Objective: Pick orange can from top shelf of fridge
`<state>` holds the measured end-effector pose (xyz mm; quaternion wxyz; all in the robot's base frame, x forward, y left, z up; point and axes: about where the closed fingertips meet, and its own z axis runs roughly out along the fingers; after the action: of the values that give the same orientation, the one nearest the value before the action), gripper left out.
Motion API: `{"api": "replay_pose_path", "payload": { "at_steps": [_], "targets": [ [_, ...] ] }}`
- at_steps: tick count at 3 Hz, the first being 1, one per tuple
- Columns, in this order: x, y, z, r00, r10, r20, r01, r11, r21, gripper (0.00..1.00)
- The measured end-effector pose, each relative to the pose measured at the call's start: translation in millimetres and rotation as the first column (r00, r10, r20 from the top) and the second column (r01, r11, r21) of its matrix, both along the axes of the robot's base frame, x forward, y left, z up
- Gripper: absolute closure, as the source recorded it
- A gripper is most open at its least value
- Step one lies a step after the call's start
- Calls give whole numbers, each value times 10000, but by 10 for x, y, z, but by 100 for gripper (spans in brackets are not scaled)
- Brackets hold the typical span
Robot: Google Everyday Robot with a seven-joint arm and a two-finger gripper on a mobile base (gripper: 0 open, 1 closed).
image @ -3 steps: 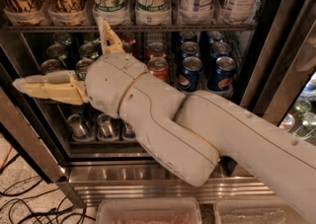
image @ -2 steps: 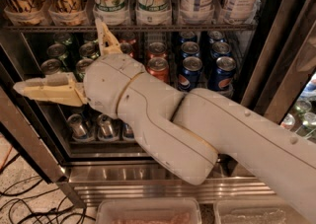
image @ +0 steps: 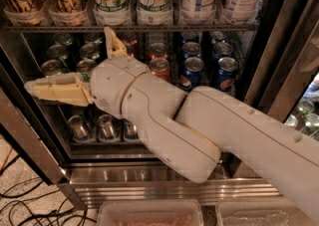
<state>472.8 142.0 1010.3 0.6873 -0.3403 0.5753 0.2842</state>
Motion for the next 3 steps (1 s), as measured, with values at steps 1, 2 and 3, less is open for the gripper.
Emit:
{"api": "replay_pose_path", "payload": {
  "at_steps": [1,2,3],
  "targets": [
    [62,151,22,9999,80,-152,-85,9995,-311,0],
    [224,364,12,9978,84,-651,-127,9977,-663,0],
    [319,543,24,9949,130,-999,-210,9967,-790,0]
  ]
}}
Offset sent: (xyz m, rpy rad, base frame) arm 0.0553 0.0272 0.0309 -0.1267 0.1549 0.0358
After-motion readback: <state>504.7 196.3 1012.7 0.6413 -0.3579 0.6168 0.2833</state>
